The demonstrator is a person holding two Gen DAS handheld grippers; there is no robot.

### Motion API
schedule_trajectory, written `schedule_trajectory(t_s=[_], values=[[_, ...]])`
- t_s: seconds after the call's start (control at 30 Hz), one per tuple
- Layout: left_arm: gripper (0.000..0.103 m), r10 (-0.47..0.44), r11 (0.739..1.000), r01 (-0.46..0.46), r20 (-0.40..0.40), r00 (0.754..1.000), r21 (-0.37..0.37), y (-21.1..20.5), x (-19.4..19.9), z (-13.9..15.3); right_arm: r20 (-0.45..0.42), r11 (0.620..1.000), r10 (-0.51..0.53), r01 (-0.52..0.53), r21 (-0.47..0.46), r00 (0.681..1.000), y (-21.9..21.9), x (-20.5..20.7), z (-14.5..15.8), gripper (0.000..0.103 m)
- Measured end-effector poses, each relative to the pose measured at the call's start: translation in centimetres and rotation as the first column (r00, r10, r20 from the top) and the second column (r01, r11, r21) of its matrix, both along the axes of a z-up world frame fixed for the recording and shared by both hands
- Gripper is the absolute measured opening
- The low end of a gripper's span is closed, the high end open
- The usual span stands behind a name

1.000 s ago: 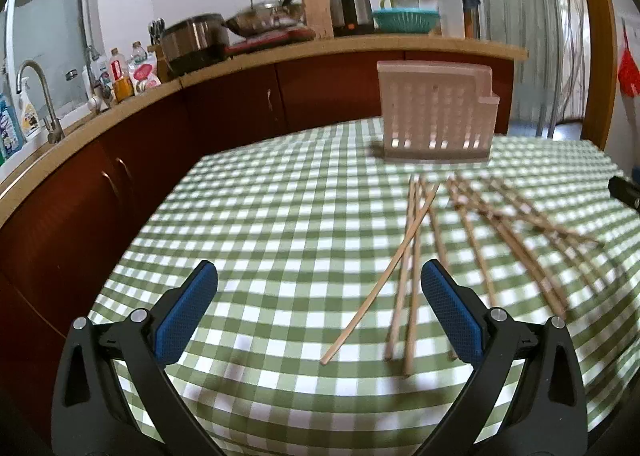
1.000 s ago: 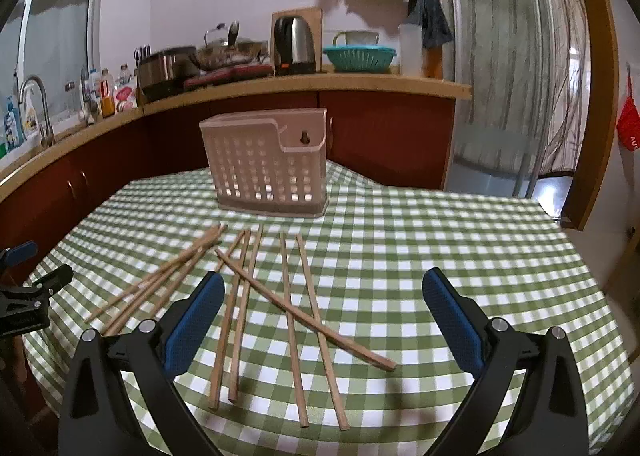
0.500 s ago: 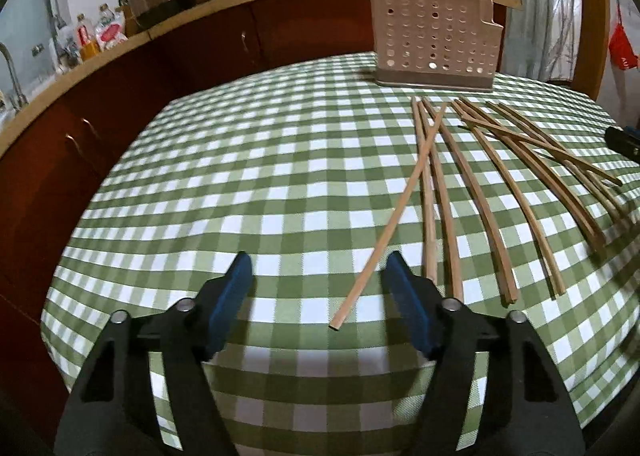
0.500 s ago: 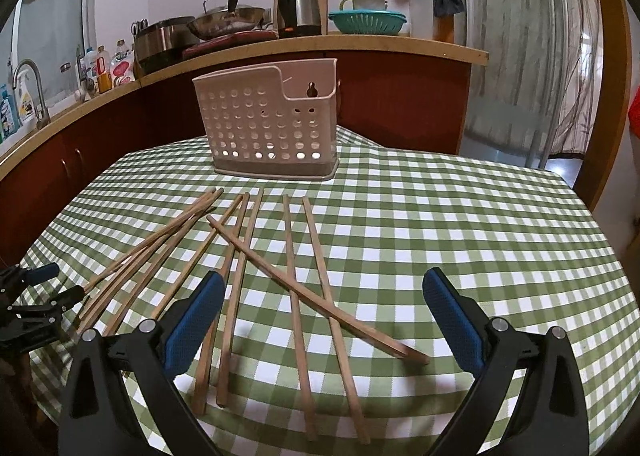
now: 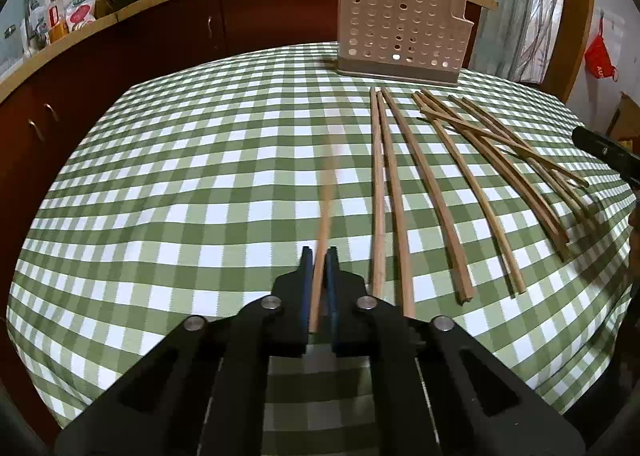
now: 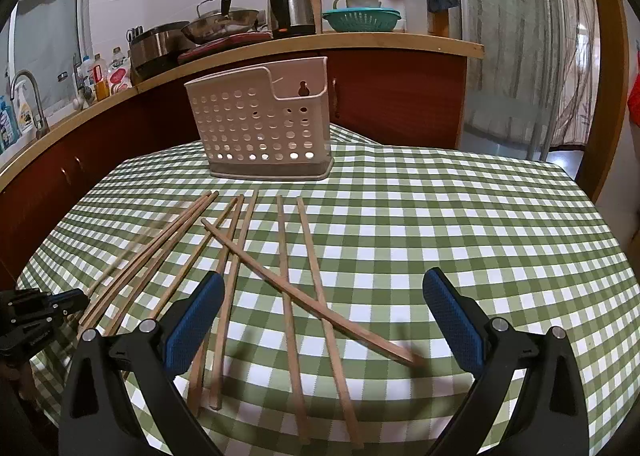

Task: Organize utensils
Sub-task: 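Close the right tool on another chopstick while the left tool holds its chopstick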

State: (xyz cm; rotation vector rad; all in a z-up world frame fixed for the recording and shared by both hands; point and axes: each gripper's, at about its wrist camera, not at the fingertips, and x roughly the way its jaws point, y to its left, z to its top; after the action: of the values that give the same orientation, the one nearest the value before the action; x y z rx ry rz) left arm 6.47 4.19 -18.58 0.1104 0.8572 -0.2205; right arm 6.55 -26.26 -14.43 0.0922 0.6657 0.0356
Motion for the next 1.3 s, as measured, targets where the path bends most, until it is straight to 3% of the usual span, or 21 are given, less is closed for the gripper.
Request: schedule_trajectory(t_s=[0.67, 0.7, 0.8, 1.0, 1.07, 1.13, 1.3], values=[[0.006, 0.020, 1.000, -0.020, 0.018, 1.000, 0.019, -0.9, 1.2, 0.1, -0.049, 0.996, 0.048, -0.051, -0.068, 0.998, -4.2, -1.5, -2.0, 0.093], [0.006, 0.020, 1.000, -0.021, 0.018, 1.000, 0.018, -0.9, 1.2, 0.1, -0.049, 0.995, 0.058, -0.061, -0.073, 0.997, -4.2, -1.4, -1.9, 0.090], [0.006, 0.020, 1.000, -0.021, 0.017, 1.000, 0.018, -0.9, 1.2, 0.1, -0.078, 0.994, 0.089, -0.094, -0.055, 0.993, -4.5, -1.0, -2.1, 0.060], [0.006, 0.021, 1.000, -0.021, 0.015, 1.000, 0.017, -0.9, 1.3, 0.0, -0.129, 0.983, 0.156, -0.166, -0.078, 0.979, -3.7, -0.8, -2.8, 0.052], [0.006, 0.021, 1.000, -0.021, 0.015, 1.000, 0.016, -1.0, 1.3, 0.0, -0.150, 0.979, 0.180, -0.192, -0.074, 0.972, -3.5, -0.7, -3.1, 0.043], [0.006, 0.021, 1.000, -0.021, 0.014, 1.000, 0.016, -1.0, 1.2, -0.1, -0.172, 0.976, 0.202, -0.212, -0.043, 0.964, -3.5, -0.7, -3.6, 0.025], [0.006, 0.022, 1.000, -0.022, 0.014, 1.000, 0.017, -1.1, 1.3, -0.1, -0.168, 0.977, 0.211, -0.215, -0.005, 0.963, -3.7, -1.4, -3.6, 0.014]])
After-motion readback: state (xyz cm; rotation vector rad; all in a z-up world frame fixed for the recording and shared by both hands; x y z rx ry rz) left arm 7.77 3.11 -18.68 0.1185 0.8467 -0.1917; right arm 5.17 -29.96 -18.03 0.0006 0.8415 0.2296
